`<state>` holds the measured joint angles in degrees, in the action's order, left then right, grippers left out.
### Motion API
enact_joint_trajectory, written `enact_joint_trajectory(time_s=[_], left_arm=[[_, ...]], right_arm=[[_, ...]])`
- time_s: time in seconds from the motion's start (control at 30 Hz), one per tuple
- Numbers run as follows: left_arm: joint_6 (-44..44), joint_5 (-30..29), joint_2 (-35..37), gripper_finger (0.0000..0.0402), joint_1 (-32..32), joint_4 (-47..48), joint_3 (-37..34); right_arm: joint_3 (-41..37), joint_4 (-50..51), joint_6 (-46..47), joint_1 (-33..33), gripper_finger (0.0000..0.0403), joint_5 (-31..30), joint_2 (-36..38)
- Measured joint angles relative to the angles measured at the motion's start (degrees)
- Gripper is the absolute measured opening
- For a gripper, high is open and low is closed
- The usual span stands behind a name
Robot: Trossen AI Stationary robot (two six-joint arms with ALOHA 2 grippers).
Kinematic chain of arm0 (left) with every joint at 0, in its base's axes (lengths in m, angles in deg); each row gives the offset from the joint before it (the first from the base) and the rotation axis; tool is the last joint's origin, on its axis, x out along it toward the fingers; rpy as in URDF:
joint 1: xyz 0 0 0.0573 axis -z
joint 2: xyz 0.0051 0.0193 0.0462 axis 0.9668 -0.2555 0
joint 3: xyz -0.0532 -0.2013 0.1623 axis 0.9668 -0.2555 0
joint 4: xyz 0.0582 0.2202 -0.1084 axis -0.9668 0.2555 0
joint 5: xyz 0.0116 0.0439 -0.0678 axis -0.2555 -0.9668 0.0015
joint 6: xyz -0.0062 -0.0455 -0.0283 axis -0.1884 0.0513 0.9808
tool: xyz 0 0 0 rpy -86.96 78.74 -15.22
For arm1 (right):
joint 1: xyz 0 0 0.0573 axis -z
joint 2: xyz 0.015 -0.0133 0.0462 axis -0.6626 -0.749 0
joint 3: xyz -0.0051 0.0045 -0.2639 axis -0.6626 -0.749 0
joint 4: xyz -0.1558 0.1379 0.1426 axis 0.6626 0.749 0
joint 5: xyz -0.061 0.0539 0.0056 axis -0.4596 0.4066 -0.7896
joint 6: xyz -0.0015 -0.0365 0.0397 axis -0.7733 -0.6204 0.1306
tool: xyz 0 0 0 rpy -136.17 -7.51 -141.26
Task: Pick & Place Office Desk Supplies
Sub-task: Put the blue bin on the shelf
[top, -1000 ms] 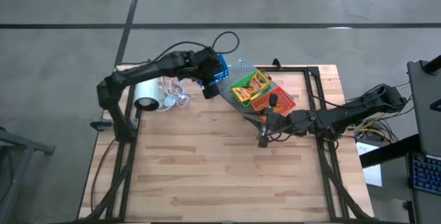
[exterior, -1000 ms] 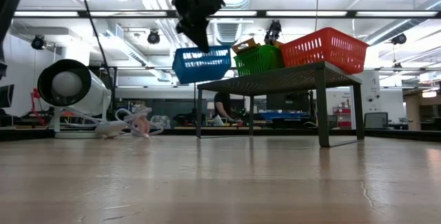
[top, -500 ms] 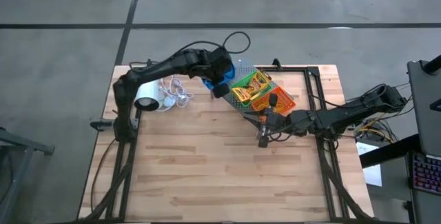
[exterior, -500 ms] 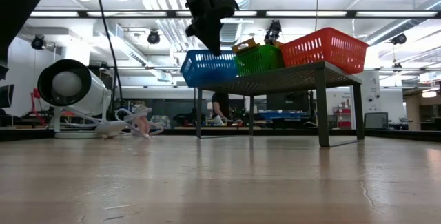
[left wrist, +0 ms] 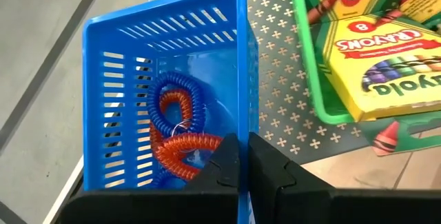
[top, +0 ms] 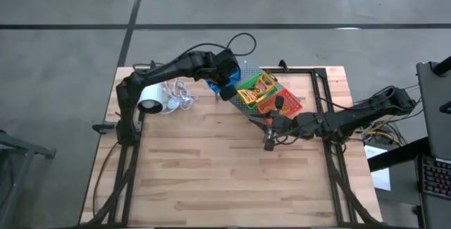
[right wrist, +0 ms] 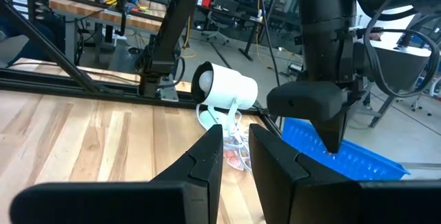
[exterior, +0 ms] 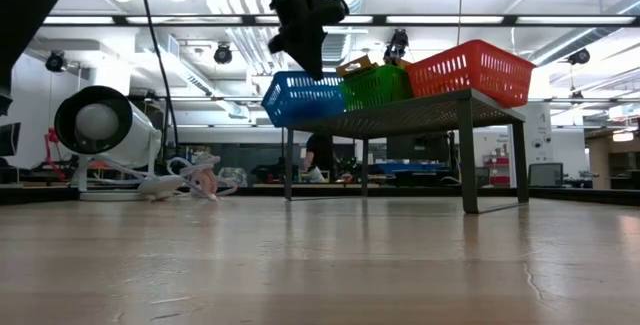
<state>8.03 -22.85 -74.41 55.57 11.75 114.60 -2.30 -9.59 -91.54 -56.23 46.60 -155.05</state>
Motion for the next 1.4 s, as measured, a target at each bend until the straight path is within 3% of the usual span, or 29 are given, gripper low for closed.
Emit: enact_joint_trajectory(time_s=[0.53,1.4], left_arm=[[-1.71,0.14,-0.42,0.001,2.5,-5.41,-3.9],[0.2,3.23,-2.08,0.001,2.21,-7.98,-2.23]], right_arm=[[-0.01,-0.01,0.0,0.01,0.0068,0.0,0.01],[0.01,-0.01,0.0,0.01,0.0068,0.0,0.01]])
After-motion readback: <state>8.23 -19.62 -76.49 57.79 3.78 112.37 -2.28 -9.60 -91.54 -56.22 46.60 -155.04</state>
